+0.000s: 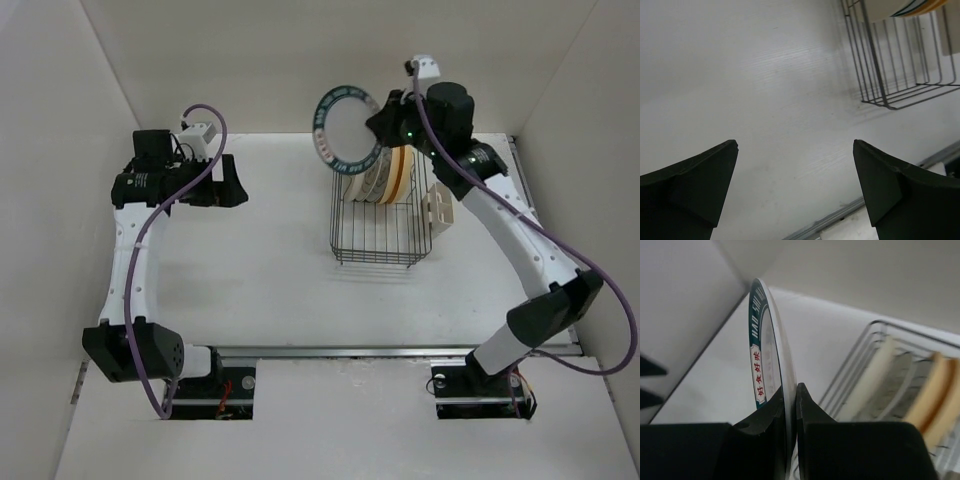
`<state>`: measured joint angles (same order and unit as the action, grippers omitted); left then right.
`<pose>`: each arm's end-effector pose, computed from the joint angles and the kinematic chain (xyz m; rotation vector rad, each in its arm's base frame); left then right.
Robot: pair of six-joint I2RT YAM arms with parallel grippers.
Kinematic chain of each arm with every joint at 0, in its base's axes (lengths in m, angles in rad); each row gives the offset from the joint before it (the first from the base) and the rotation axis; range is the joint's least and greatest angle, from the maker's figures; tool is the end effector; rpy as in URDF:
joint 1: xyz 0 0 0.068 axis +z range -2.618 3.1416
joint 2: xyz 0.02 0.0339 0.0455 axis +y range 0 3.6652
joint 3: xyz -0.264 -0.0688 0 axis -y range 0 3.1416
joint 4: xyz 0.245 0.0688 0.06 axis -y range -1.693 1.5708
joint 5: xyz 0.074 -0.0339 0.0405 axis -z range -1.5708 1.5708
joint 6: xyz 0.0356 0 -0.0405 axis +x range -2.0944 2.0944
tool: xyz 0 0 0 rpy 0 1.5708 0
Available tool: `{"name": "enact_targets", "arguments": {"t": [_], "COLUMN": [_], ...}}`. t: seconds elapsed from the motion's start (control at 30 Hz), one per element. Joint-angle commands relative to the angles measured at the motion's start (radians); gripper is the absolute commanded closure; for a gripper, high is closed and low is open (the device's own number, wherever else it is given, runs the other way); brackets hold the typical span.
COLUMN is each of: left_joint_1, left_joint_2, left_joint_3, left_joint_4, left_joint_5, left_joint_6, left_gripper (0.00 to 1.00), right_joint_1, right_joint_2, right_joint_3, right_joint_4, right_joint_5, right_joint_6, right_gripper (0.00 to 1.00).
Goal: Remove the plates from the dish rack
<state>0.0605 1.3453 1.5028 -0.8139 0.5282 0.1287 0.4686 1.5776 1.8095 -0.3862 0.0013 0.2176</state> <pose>0.2771 -0.0012 0.4046 0.3584 2.1342 -0.4778 0.3165 0.1602 0.4754 -0.2183 1.7379 0.5036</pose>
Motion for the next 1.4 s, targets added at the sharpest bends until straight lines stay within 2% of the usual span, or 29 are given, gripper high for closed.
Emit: {"name": "enact_targets", "arguments": {"t": [0.0, 0.1, 0.2, 0.3, 0.57, 0.63, 0.67, 0.7, 0.83, 0.9, 0.97, 1.1, 1.23, 1.27, 1.3, 1.37], "left_joint_1": [-0.001, -0.001, -0.001, -0.001, -0.001, -0.001, -0.001, -0.001, -0.001, -0.001, -0.001, -0.001, -0.001, -0.001, 0.013, 0.048], "left_joint_2": [0.005, 0.005, 0.026, 0.058, 0.150, 0.163, 0.173, 0.173, 0.183, 0.193, 0.203, 0.230, 0.230, 0.218, 0.209, 0.209], "left_joint_3": [0.014, -0.032, -0.071, -0.102, -0.112, -0.112, -0.112, -0.112, -0.112, -0.098, -0.085, -0.076, -0.076, -0.076, -0.090, -0.099], "left_joint_4": [0.091, 0.165, 0.176, 0.162, 0.015, 0.002, -0.008, -0.022, -0.114, -0.165, -0.224, -0.329, -0.367, -0.358, -0.346, -0.320], "left_joint_5": [0.208, 0.208, 0.150, 0.127, 0.113, 0.169, 0.193, 0.216, 0.332, 0.357, 0.366, 0.404, 0.429, 0.429, 0.429, 0.429], "left_joint_6": [-0.075, -0.104, -0.095, -0.042, 0.063, 0.074, 0.074, 0.083, 0.135, 0.198, 0.222, 0.310, 0.330, 0.330, 0.300, 0.269], "left_gripper": [0.00, 0.00, 0.08, 0.16, 0.28, 0.32, 0.36, 0.48, 0.74, 0.85, 1.00, 1.00, 1.00, 1.00, 1.00, 1.00], "right_joint_1": [0.031, 0.070, 0.105, 0.134, 0.165, 0.165, 0.174, 0.174, 0.174, 0.174, 0.174, 0.174, 0.174, 0.174, 0.174, 0.174], "right_joint_2": [0.111, 0.198, 0.243, 0.289, 0.383, 0.398, 0.413, 0.423, 0.423, 0.423, 0.432, 0.441, 0.450, 0.450, 0.450, 0.450], "right_joint_3": [-0.065, -0.076, -0.088, -0.088, -0.056, -0.056, -0.046, -0.045, -0.035, -0.026, -0.026, -0.006, 0.004, 0.004, 0.014, 0.023], "right_joint_4": [0.135, 0.170, 0.236, 0.274, 0.308, 0.308, 0.308, 0.308, 0.308, 0.308, 0.308, 0.308, 0.282, 0.268, 0.257, 0.219], "right_joint_5": [-0.522, -0.694, -0.797, -0.852, -0.928, -0.937, -0.937, -0.937, -0.937, -0.928, -0.928, -0.928, -0.903, -0.877, -0.861, -0.796], "right_joint_6": [0.089, 0.129, 0.167, 0.189, 0.213, 0.213, 0.223, 0.223, 0.223, 0.223, 0.223, 0.223, 0.223, 0.223, 0.223, 0.223], "right_gripper": [1.00, 1.00, 1.00, 1.00, 1.00, 1.00, 1.00, 1.00, 1.00, 1.00, 1.00, 1.00, 1.00, 0.99, 0.81, 0.62]}}
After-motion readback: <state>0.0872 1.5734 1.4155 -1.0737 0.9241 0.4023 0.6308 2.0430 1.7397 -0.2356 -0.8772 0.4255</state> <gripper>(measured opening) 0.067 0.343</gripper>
